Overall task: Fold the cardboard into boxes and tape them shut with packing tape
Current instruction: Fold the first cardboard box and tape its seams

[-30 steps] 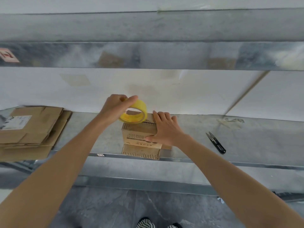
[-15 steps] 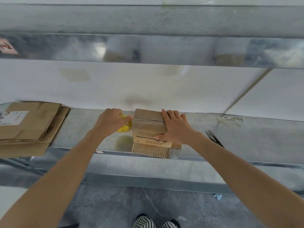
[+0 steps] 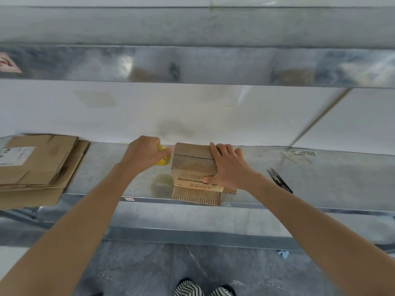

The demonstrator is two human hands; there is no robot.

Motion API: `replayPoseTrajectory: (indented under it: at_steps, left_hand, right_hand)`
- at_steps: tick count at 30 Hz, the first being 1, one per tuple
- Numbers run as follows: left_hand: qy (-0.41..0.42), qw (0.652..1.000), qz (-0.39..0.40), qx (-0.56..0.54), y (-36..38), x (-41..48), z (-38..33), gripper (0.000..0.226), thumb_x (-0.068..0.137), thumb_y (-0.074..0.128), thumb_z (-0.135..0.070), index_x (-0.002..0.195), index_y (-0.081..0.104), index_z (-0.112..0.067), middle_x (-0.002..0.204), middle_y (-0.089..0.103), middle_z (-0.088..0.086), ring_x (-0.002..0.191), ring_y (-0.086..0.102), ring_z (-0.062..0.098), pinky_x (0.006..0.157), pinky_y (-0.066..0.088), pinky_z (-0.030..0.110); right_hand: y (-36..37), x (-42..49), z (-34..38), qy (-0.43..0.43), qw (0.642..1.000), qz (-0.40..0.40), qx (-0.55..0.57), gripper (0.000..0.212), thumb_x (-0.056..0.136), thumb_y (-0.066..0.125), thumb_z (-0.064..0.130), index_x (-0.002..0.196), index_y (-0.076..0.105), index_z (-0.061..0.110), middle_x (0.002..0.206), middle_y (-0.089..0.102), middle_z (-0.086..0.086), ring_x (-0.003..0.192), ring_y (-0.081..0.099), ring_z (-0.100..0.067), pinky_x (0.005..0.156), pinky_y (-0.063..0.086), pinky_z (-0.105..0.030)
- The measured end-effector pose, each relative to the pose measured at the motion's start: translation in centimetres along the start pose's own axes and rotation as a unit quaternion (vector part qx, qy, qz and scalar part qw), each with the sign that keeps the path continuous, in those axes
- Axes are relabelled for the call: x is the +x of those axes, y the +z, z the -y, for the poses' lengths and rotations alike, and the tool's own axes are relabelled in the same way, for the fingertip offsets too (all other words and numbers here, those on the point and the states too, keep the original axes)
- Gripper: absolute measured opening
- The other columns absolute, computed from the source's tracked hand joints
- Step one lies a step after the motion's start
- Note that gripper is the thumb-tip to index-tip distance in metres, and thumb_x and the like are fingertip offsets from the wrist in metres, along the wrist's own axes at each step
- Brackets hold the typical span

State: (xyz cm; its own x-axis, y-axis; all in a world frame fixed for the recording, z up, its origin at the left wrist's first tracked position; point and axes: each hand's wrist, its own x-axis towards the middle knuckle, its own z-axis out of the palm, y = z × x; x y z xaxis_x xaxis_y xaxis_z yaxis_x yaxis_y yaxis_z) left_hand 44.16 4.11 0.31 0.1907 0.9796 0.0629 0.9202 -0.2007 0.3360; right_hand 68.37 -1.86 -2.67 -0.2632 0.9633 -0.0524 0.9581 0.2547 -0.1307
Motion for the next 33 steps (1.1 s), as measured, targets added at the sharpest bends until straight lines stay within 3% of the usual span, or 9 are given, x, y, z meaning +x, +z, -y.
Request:
replayPoseTrajectory:
  at_steps: [6,9,12,14,16,22,26,29,33]
  left_hand:
    - [-0.038,0.999,0.023,-0.032,1.7,-0.8,0.1,0.055,0.072,0.039,-0.065,0.06,0.042,-0.012,0.06,0.048,0.002,0.056,0.042,0.016,0.05,0.027,0.029]
    - [-0.053,0.997,0.017,-0.045,2.0,-1.1,-0.1,0.054,0.079,0.045,-0.063,0.059,0.04,-0.013,0.059,0.047,0.0,0.056,0.042,0.017,0.05,0.027,0.029]
    - [-0.067,0.997,0.001,-0.028,2.5,-1.5,-0.3,0.048,0.089,0.05,-0.052,0.06,0.042,-0.014,0.062,0.05,0.001,0.061,0.048,0.019,0.054,0.03,0.03]
    - [-0.074,0.997,-0.001,-0.024,2.6,-1.7,-0.5,0.048,0.09,0.048,-0.052,0.061,0.043,-0.015,0.063,0.051,0.001,0.063,0.05,0.02,0.056,0.031,0.03]
    - [-0.083,0.996,0.013,-0.02,2.7,-1.8,-0.6,0.048,0.091,0.048,-0.054,0.061,0.044,-0.016,0.064,0.051,0.0,0.064,0.051,0.02,0.057,0.032,0.03]
    - [-0.128,0.969,0.118,-0.176,0.9,-2.2,-0.5,0.033,0.059,0.043,-0.043,0.072,0.056,-0.015,0.071,0.058,0.004,0.068,0.052,0.023,0.062,0.039,0.03]
    - [-0.098,0.947,0.186,-0.245,0.4,-3.1,-0.4,0.032,0.079,0.058,-0.025,0.11,0.056,-0.019,0.072,0.068,0.005,0.069,0.065,0.021,0.074,0.051,0.032]
    - [-0.078,0.913,0.258,-0.306,0.6,-4.7,-1.1,0.022,0.089,0.061,-0.017,0.111,0.057,-0.017,0.068,0.069,0.007,0.061,0.063,0.023,0.068,0.054,0.032]
    - [-0.064,0.891,0.275,-0.354,1.6,-6.9,-3.4,0.022,0.089,0.065,-0.025,0.11,0.061,-0.02,0.095,0.071,0.011,0.079,0.066,0.018,0.066,0.054,0.023]
  right_hand:
    - [-0.4,0.1,0.5,0.015,0.999,0.026,-0.021,0.107,0.076,0.052,0.071,0.15,0.0,0.014,0.152,0.015,-0.004,0.14,0.012,-0.025,0.113,0.013,-0.054]
    - [-0.4,-0.8,2.1,-0.033,0.994,-0.012,-0.103,0.088,0.088,0.05,0.054,0.15,0.001,0.016,0.157,0.004,-0.009,0.144,0.003,-0.03,0.112,0.005,-0.06]
    - [0.6,-1.7,4.7,-0.047,0.992,-0.025,-0.113,0.076,0.093,0.047,0.035,0.15,0.004,0.01,0.157,0.007,-0.015,0.144,0.006,-0.031,0.115,0.005,-0.053]
    - [0.8,-1.6,6.2,0.005,0.999,-0.002,-0.042,0.078,0.093,0.041,0.046,0.15,0.003,0.008,0.158,-0.001,-0.014,0.146,-0.002,-0.028,0.117,-0.001,-0.047]
    - [1.0,-1.1,7.6,0.068,0.997,-0.011,0.026,0.084,0.088,0.038,0.062,0.148,0.014,0.008,0.159,0.001,-0.013,0.146,-0.003,-0.026,0.118,-0.003,-0.045]
    - [2.4,0.2,9.4,0.155,0.978,-0.123,0.066,0.077,0.081,0.043,0.073,0.129,0.042,0.013,0.145,0.034,-0.007,0.139,0.021,-0.025,0.113,0.008,-0.05]
    - [2.4,-0.4,8.5,0.13,0.977,-0.144,0.088,0.065,0.083,0.049,0.064,0.124,0.047,0.013,0.14,0.041,-0.004,0.138,0.025,-0.022,0.113,0.009,-0.05]
    - [1.9,-1.8,6.7,0.095,0.985,-0.104,0.101,0.07,0.082,0.045,0.063,0.134,0.043,0.016,0.153,0.029,0.0,0.144,0.015,-0.016,0.116,0.001,-0.049]
    - [0.4,-3.8,3.2,0.045,0.994,-0.069,0.075,0.068,0.079,0.044,0.062,0.136,0.044,0.026,0.153,0.024,0.004,0.143,0.011,-0.015,0.115,0.005,-0.047]
